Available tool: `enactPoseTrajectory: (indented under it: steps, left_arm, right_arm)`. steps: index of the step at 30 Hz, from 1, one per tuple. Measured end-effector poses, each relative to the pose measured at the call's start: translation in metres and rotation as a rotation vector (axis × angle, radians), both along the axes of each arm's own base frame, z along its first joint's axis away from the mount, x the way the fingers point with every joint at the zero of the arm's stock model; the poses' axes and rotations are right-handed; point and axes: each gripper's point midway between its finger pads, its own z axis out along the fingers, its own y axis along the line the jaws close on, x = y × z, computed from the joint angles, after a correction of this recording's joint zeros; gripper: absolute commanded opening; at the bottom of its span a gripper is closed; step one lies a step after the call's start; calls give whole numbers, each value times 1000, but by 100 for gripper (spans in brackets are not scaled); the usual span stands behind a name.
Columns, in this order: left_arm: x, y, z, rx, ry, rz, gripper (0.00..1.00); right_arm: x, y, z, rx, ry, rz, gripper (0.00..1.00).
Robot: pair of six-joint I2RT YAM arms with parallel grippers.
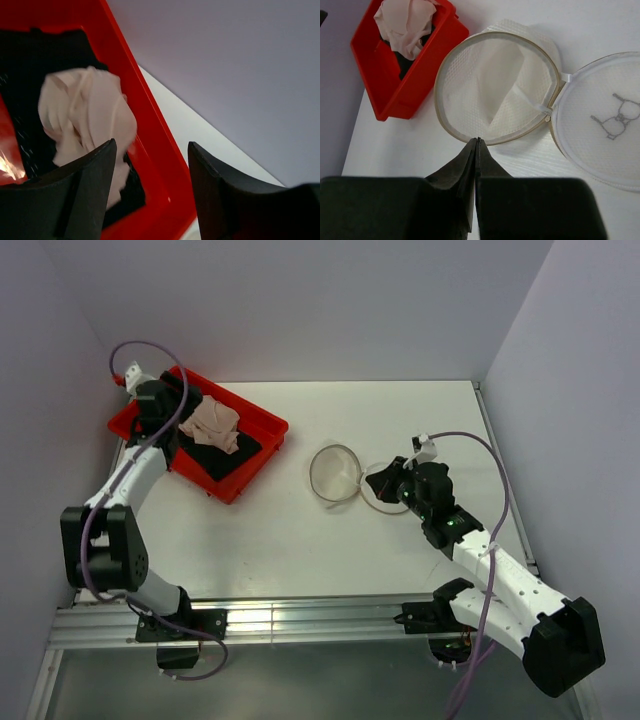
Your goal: Place the bra in the laundry bag and zip it closed
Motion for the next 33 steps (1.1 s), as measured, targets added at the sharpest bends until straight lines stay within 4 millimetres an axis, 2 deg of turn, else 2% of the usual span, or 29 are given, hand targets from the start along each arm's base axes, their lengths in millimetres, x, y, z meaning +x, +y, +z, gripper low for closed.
enactPoseTrajectory:
  steps: [3,5,8,12,16,20,23,24,25,30,33]
  left_arm:
    - [28,38,-3,16,18,47,66]
    - [45,55,-18,41,57,51,66]
    - [63,59,-50,58,127,18,65]
    - [76,58,-98,72,230,-31,61]
    - [85,54,-126,71,289,-81,54]
    - [97,52,-129,75,289,-110,43]
    - [105,51,-124,77,271,-118,20]
    - [107,51,-123,78,267,-121,7]
    - [107,51,-123,80,266,-122,3]
    - [107,48,-122,76,259,-141,0]
    - [100,43,-120,65,248,-163,0]
  right_arm:
    - [-2,4,1,4,-1,18,5]
    - [-3,5,1,4,-1,26,7]
    - [-4,6,1,2,-3,30,9]
    - [-4,7,1,-1,-5,35,10]
    - [-4,7,-1,-8,-2,38,10]
    - [-4,9,-7,-20,15,45,11]
    - [-4,9,-8,-24,16,48,11]
    - [-4,9,-8,-24,14,48,11]
    - [-4,9,-8,-25,14,47,11]
    - [-4,9,-8,-27,13,48,11]
    - [-4,10,-8,-27,13,51,16]
